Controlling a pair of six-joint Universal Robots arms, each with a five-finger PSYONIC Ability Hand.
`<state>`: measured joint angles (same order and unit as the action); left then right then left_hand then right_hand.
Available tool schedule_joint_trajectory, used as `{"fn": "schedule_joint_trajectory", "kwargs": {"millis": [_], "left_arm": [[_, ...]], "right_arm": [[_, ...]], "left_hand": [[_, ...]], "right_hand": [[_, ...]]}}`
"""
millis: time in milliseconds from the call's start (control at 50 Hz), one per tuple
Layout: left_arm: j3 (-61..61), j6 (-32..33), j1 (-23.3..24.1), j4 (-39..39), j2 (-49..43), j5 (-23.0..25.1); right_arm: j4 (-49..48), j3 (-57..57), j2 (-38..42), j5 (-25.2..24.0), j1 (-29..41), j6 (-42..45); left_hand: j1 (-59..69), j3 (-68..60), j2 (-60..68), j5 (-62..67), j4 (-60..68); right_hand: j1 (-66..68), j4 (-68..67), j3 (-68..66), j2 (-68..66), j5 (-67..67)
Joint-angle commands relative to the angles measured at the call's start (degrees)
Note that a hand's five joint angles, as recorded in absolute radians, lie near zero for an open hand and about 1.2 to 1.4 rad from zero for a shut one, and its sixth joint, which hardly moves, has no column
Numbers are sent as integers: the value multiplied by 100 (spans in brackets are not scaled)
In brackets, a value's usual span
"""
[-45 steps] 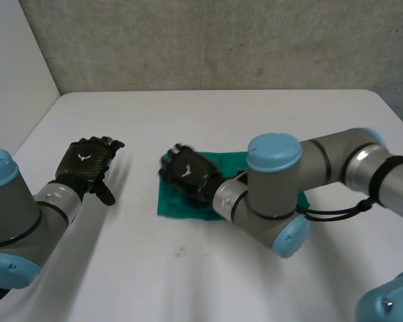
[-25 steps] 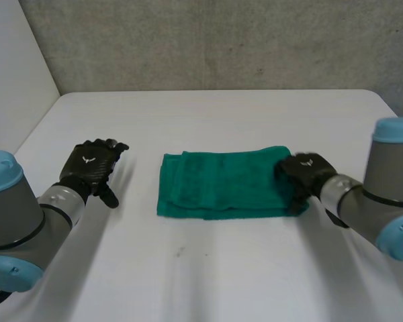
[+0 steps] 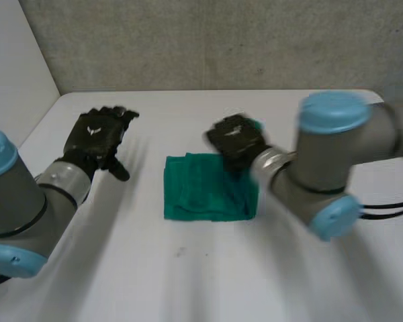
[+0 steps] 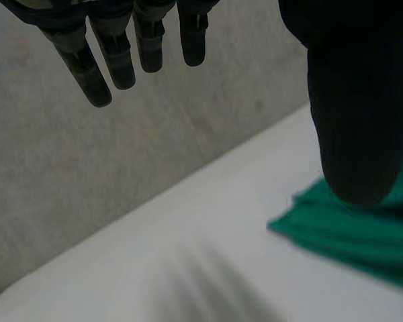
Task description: Fold the towel.
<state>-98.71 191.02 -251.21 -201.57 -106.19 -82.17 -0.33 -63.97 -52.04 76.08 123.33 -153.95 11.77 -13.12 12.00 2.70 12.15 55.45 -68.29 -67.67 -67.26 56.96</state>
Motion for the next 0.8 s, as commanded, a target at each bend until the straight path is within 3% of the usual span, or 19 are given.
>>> {"fn": "schedule_joint_trajectory", "kwargs": {"millis": [20,40,80,160,340,500,600,680,800], "left_arm": [[1221,-1154,389,908,-130,-431],[1336,-1224,406,1013,-191,-440],[1713,-1374,520,1338,-428,-449],[2294,-1584,784,1752,-798,-484],[2936,-2139,1215,1920,-1624,-484],[3112,-2113,1567,1928,-2529,-563],[3279,-1884,1558,2270,-2943,-1247],[3244,-1288,1471,2552,-2996,-1828],[2937,-900,1426,2588,-2864,-1838]], "right_arm": [[209,376,677,-375,930,735],[200,420,669,-209,921,700],[183,464,642,90,886,604],[139,386,493,671,746,-98],[165,-54,-255,365,-265,-2357],[516,191,412,311,-353,-2105],[841,438,765,303,-344,-2007],[1079,622,941,311,-344,-1841],[1378,658,1020,338,-283,-1445]], "left_hand": [[-122,257,-145,-215,-160],[-122,257,-145,-215,-160],[-105,241,-128,-198,-143],[-122,257,-145,-215,-160],[79,56,56,-13,42],[113,22,90,21,75],[282,-147,259,189,244],[97,38,74,5,60],[-122,257,-145,-215,-160]], "right_hand": [[-684,1969,1906,1865,-1836],[-3332,4617,4554,4513,-4484],[-4545,5829,5767,5726,-5696],[-4545,5829,5767,5726,-5696],[-4545,5829,5767,5726,-5696],[-4545,5829,5767,5726,-5696],[-4545,5829,5767,5726,-5696],[-4545,5829,5767,5726,-5696],[-4545,5829,5767,5726,-5696]]}}
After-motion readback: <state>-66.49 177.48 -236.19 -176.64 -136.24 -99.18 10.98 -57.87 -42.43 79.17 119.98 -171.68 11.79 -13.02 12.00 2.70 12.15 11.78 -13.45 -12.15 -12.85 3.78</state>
